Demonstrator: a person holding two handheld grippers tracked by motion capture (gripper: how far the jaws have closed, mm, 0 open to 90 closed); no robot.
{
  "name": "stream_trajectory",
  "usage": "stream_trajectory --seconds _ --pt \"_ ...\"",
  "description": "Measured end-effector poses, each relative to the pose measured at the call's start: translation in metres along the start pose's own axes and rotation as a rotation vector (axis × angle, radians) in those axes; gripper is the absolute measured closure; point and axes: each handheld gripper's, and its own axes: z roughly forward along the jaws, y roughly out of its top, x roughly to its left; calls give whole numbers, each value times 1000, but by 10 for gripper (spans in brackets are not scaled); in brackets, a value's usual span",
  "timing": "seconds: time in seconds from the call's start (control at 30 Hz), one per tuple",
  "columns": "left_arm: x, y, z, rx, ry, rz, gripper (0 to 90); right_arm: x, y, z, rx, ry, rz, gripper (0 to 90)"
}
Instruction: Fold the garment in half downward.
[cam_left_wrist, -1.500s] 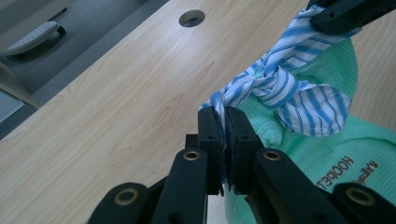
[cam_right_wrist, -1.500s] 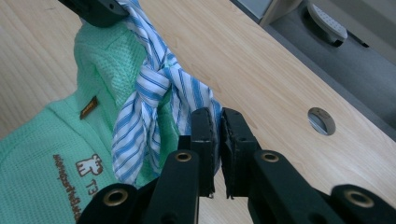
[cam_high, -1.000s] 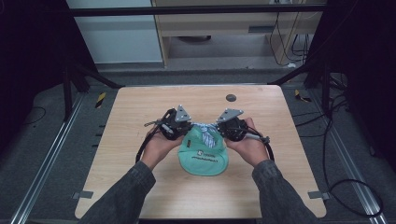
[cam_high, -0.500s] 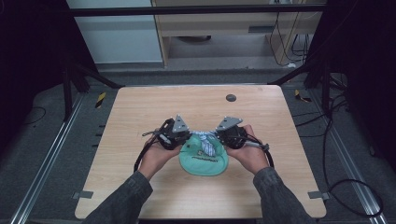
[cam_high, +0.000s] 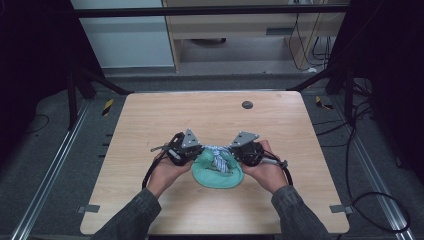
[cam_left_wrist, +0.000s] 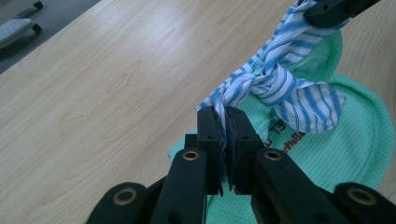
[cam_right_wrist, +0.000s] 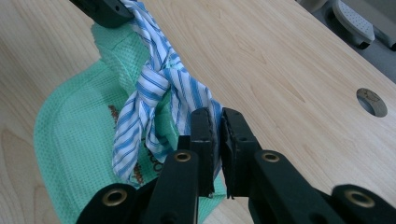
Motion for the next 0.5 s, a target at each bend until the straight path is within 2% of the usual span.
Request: stream_trajectory --seconds 0.33,0.5 --pt "-9 -12 -1 -11 -2 6 851 9 -7 0 -3 1 -8 835" --pt "-12 -19 0 -4 -16 5 852 15 -12 1 -2 7 -14 835"
